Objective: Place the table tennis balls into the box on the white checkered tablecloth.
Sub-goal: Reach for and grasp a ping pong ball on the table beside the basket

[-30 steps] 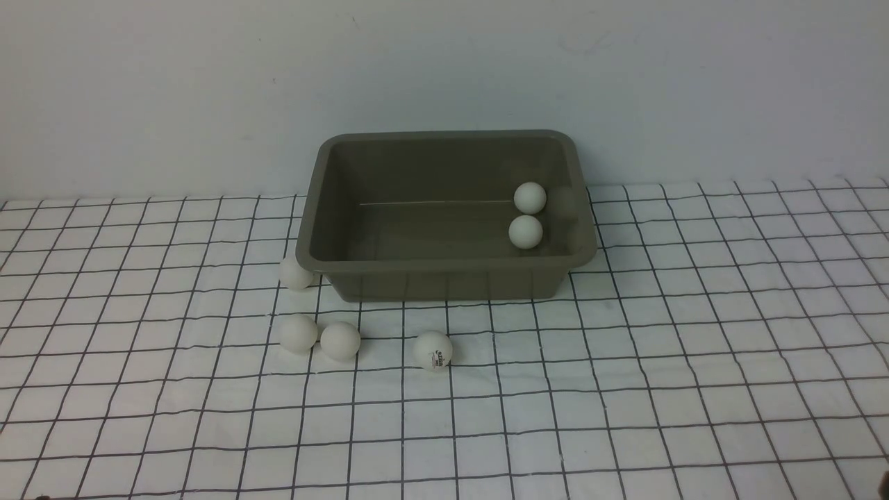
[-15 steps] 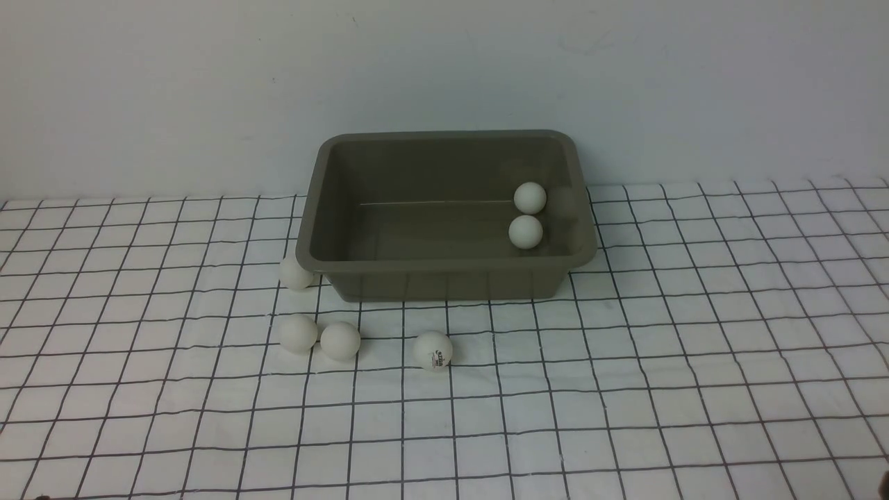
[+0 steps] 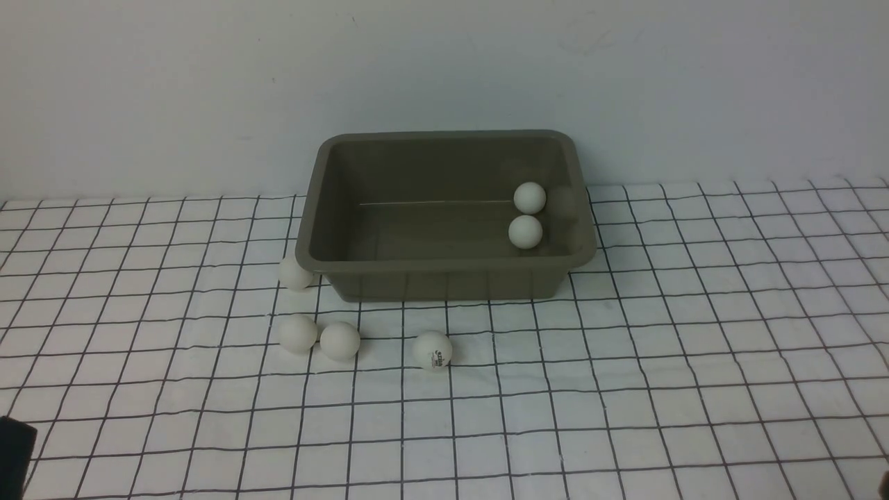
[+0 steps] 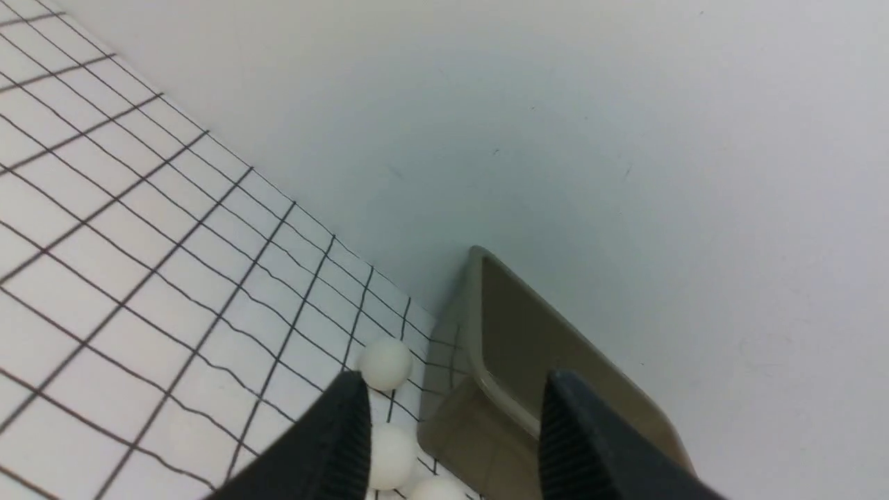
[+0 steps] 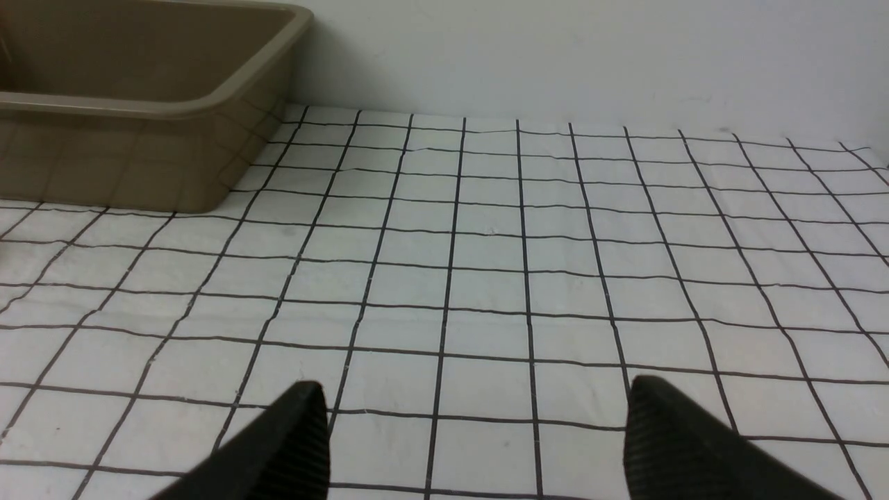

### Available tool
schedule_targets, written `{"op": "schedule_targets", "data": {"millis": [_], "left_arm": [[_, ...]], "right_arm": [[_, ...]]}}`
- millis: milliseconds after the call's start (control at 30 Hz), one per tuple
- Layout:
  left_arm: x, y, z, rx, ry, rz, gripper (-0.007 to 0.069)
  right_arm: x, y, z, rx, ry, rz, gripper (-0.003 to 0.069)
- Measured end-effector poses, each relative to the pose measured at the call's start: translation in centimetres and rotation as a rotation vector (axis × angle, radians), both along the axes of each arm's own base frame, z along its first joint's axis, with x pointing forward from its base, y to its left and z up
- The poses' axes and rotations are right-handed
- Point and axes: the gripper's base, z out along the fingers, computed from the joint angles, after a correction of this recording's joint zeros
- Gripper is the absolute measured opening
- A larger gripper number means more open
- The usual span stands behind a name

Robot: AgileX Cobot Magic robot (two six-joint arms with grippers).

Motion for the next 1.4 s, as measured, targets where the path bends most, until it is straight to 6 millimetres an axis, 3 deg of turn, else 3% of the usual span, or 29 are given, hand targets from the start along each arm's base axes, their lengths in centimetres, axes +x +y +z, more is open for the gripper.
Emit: {"op": "schedule_targets", "data": {"millis": [200, 433, 633, 800, 833, 867, 933, 1300, 1400], "left_arm": [[-0.2, -0.3, 1.2, -0.032, -0.014, -0.027, 0.0310], [-2.7, -1.2, 10.0, 0.300, -0.177, -0.092, 0.0310], [-2.3, -1.8, 15.1, 0.593, -0.132, -0.163, 0.0310], [2.5, -2.1, 16.2, 0.751, 0.123, -0.332, 0.0310], [4.6, -2.1, 16.0, 0.830, 0.205, -0.405, 0.0310], [4.8, -2.1, 15.9, 0.842, 0.217, -0.418, 0.0310], [8.3, -2.0, 15.6, 1.000, 0.280, -0.523, 0.0310], [22.9, -2.0, 14.4, 1.262, 0.253, -0.834, 0.0310], [25.0, -1.2, 14.1, 1.302, 0.270, -0.900, 0.0310]], "right_arm": [[0.0, 0.0, 0.0, 0.000, 0.000, 0.000, 0.0516], [0.0, 0.0, 0.0, -0.003, 0.000, 0.001, 0.0516], [0.0, 0.0, 0.0, -0.004, 0.000, 0.001, 0.0516], [0.0, 0.0, 0.0, -0.005, 0.000, 0.001, 0.0516], [0.0, 0.0, 0.0, -0.005, 0.000, 0.001, 0.0516], [0.0, 0.0, 0.0, -0.005, 0.000, 0.001, 0.0516], [0.0, 0.0, 0.0, -0.006, 0.000, 0.002, 0.0516], [0.0, 0.0, 0.0, -0.006, 0.000, 0.002, 0.0516], [0.0, 0.0, 0.0, -0.006, 0.000, 0.002, 0.0516]]}}
